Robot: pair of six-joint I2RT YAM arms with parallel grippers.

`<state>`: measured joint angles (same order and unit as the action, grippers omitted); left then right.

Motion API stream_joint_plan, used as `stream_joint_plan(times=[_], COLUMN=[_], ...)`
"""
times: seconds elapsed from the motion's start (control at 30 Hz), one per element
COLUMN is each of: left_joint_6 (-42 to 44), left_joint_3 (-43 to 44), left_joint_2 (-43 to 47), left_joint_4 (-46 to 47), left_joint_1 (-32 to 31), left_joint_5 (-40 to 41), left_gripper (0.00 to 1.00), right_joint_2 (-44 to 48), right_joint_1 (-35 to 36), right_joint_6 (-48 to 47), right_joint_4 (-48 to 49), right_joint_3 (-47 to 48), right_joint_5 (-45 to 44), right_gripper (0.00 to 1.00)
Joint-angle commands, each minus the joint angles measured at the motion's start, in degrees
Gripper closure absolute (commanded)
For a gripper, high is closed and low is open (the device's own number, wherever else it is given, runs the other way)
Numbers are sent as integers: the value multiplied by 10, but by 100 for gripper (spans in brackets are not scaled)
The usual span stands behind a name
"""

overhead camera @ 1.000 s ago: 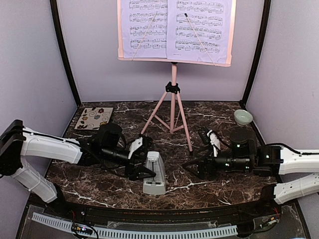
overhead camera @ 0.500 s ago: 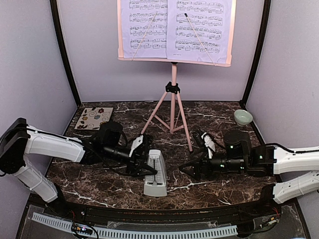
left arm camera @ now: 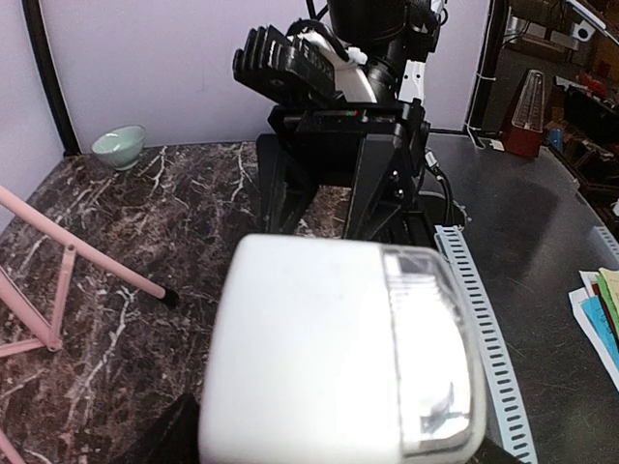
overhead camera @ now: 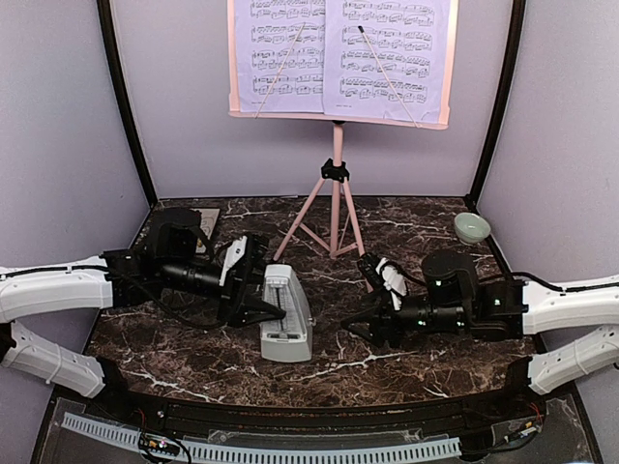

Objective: Set up the instrument practice props

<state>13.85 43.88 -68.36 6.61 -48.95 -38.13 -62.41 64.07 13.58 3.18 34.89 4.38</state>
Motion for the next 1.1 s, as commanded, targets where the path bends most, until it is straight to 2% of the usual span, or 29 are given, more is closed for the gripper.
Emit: stream_joint_plan(times=[0.0,0.13,0.33,0.57,0.93,1.07], left_joint_6=[76,97,86,63,49,53], left_joint_3=[65,98,109,110,123,127], left_joint_2=[53,62,76,85,82,81], left_joint_4=[-64,-108,-102,-87,-79,-80], left_joint_1=[3,3,3,3,3,3], left_joint_5=[53,78,67,38,-4,-11], left_gripper=[89,91,92,92,93,93], right_joint_2=[-30,-72,-121,-151,-160,-167], right_joint_1=[8,18,31,39,38,38], right_joint_6=[-40,-43,-45,-31,8,18], right_joint_4=[36,58,97,120,176,182], right_joint_3=[47,73,99,111,92,88], right_joint_5=[-1,6,6,-7,25,34], right_gripper=[49,53,62,65,67,71])
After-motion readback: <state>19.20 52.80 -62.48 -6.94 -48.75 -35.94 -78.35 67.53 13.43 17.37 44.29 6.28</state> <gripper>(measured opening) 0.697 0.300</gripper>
